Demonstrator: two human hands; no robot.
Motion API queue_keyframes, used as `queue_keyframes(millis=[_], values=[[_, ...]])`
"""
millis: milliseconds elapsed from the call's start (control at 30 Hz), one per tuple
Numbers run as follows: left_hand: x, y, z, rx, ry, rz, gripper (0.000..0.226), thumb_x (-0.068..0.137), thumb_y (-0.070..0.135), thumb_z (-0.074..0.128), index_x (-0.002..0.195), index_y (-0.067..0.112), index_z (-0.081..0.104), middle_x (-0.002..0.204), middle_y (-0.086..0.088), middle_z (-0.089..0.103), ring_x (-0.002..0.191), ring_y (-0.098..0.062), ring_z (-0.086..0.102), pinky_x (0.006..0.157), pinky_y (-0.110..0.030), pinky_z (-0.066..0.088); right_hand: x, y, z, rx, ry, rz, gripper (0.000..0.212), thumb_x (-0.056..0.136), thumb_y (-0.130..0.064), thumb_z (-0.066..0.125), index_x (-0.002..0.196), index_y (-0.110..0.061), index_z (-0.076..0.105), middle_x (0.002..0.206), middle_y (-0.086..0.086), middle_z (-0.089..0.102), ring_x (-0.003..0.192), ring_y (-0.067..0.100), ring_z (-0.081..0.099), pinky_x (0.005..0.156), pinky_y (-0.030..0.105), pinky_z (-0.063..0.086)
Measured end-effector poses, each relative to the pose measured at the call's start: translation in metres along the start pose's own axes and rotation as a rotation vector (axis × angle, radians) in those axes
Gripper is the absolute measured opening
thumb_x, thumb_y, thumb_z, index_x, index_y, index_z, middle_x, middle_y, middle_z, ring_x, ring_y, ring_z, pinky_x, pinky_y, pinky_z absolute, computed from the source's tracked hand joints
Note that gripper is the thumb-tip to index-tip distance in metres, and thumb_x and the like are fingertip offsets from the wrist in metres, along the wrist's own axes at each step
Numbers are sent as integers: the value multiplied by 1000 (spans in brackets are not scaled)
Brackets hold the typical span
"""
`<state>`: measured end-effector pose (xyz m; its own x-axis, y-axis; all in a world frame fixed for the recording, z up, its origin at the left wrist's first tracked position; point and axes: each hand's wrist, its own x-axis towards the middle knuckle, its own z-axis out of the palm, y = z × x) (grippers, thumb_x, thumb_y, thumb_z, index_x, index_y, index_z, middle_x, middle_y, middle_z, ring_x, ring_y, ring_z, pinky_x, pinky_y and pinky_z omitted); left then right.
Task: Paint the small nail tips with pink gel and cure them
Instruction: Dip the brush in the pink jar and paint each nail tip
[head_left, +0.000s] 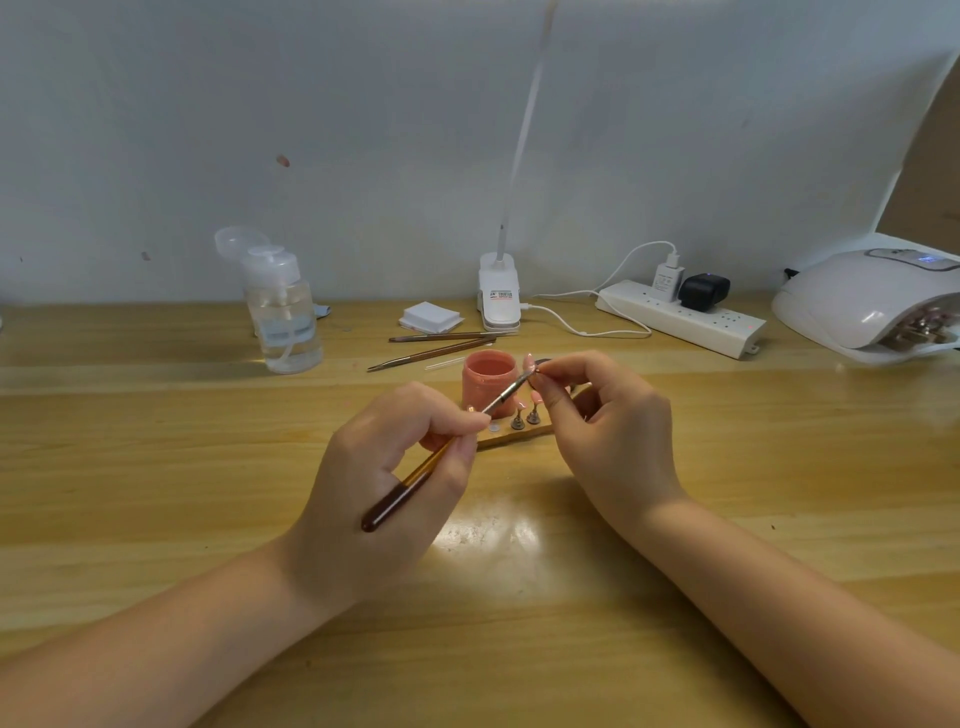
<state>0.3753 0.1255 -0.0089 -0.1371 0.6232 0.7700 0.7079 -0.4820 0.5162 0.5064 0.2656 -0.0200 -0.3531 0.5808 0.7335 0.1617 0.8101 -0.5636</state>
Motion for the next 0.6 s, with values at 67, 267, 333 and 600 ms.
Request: queue_keyframes(millis=[67,267,333,600], values=[[-1,0,0,-12,3,-3,16,86,16,53,88,6,66,79,-6,64,77,-20,62,66,-38,50,0,0,0,-7,6,-1,11,85,-9,70,96,-13,70,80,-5,67,58,9,55,55,22,45],[-1,1,-1,-10,72,-65,17,89,23,52,97,15,64,85,-1,66,83,-20,64,73,-36,51,0,1,0,-13,6,-2,11,85,-9,70,96,-13,71,81,-4,68,58,7,54,56,22,45],[0,1,-1,-2,72,-75,19,90,25,53,100,14,65,88,0,67,86,-20,64,74,-35,52,0,0,0,-13,3,-11,12,85,-8,70,96,-13,71,82,-4,69,58,7,54,56,23,46],[0,1,-2,-2,61,-88,18,90,26,53,102,17,65,90,3,68,88,-17,65,75,-25,50,0,0,1,-23,-5,-45,14,84,-6,70,97,-12,71,82,-6,67,59,2,52,56,17,44]])
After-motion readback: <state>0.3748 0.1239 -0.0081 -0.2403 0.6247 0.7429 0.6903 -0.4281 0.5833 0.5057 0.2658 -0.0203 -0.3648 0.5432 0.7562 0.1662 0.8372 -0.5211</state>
